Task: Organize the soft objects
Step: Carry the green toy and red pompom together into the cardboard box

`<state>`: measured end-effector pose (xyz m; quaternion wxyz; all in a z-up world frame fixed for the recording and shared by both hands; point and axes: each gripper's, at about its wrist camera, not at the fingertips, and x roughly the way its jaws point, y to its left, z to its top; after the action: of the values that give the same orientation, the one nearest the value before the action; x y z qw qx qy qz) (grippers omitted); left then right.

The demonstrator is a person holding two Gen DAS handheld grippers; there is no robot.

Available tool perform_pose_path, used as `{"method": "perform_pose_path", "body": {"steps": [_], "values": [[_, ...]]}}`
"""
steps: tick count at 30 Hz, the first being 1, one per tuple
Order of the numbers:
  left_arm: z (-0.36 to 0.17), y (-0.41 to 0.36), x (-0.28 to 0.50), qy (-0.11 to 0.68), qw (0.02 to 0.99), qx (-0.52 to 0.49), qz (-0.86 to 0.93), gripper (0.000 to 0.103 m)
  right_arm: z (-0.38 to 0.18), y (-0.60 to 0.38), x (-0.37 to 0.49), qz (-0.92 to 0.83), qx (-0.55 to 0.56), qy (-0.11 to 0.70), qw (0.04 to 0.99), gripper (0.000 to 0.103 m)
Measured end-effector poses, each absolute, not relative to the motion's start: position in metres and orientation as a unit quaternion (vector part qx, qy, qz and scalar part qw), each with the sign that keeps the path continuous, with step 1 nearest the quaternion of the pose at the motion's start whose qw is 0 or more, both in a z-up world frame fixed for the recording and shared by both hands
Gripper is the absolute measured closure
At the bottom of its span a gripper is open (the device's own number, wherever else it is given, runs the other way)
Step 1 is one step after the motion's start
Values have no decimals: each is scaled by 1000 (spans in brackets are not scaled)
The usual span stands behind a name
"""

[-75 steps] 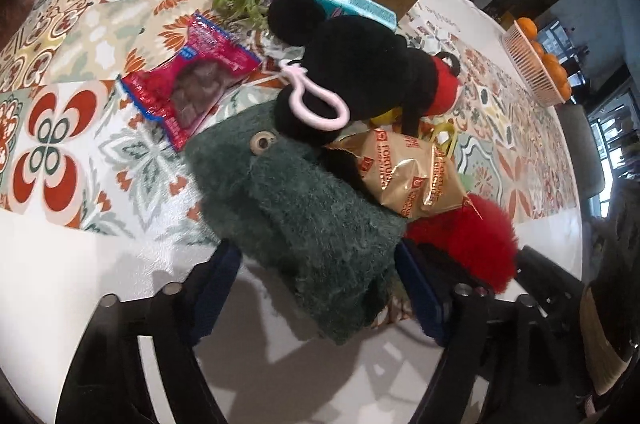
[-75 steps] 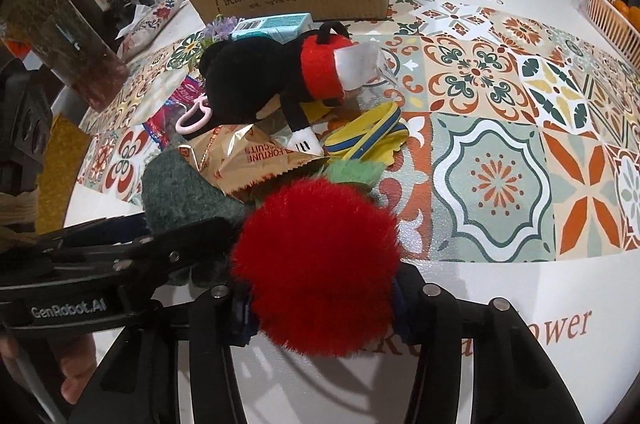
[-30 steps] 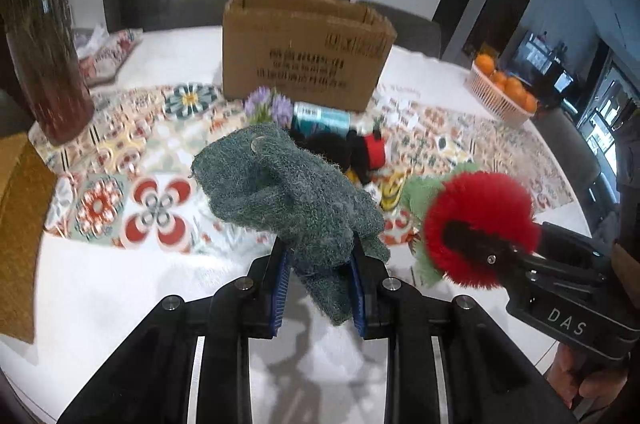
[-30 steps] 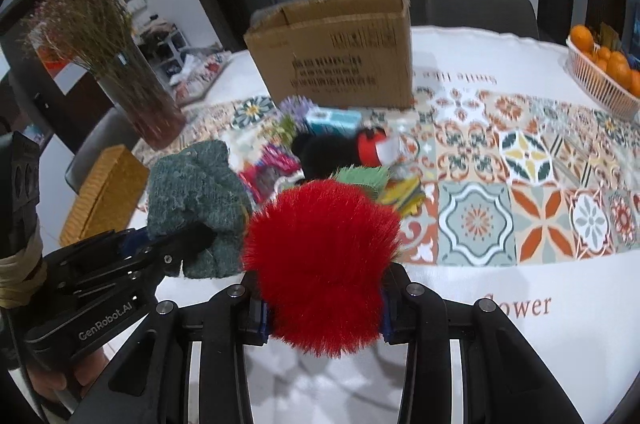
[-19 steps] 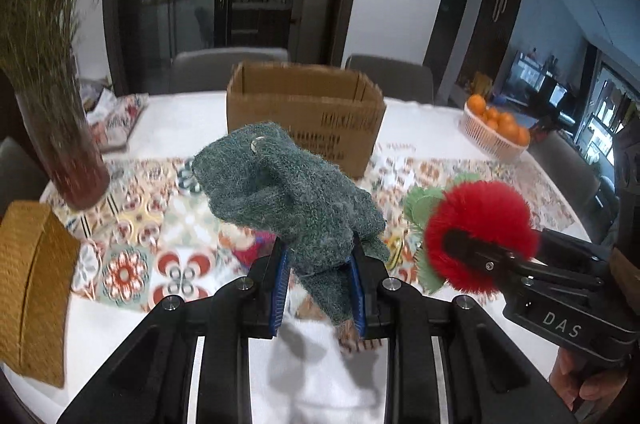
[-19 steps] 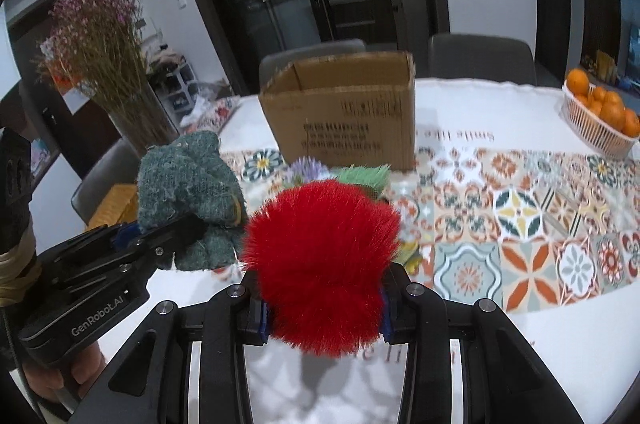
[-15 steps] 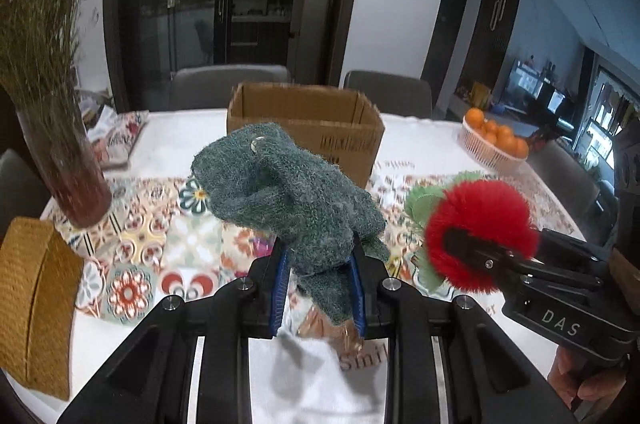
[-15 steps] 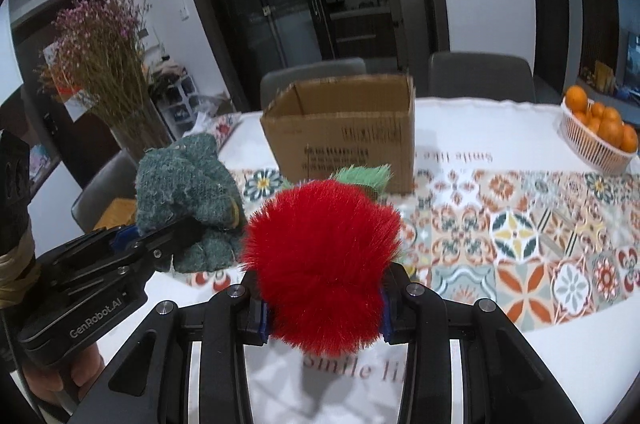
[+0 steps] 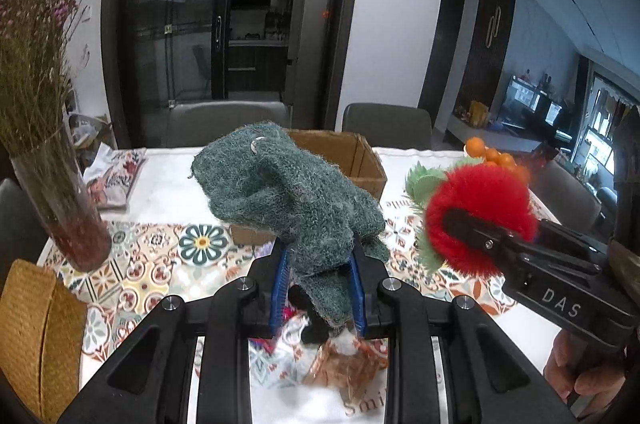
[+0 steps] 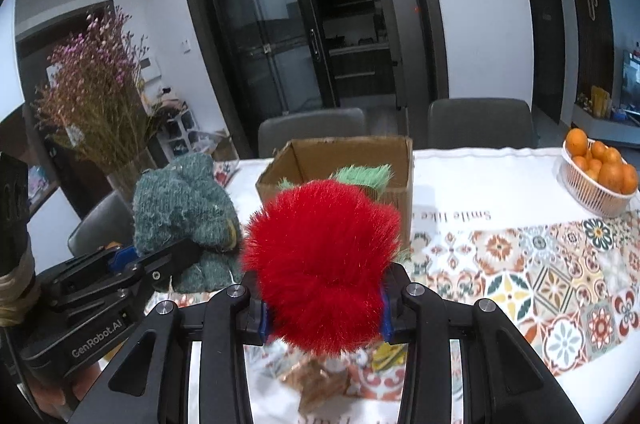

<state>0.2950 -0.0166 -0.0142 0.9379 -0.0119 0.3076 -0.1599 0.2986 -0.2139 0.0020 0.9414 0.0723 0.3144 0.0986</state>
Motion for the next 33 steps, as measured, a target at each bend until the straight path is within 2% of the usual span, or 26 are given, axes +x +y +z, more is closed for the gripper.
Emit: {"method": "perform_pose_path", "body": {"steps": [9,21,33], "values": [[2,-27,326,275,949,19,-153,76,17,-221,336,97,85,296,946,64],[13,-34,384,273,949,22,-155,76,28,-226,395,93,86,290,949,64],[5,-42,450,312,936,10,-163,76,14,-235,473,101,112,343,927,64]]}}
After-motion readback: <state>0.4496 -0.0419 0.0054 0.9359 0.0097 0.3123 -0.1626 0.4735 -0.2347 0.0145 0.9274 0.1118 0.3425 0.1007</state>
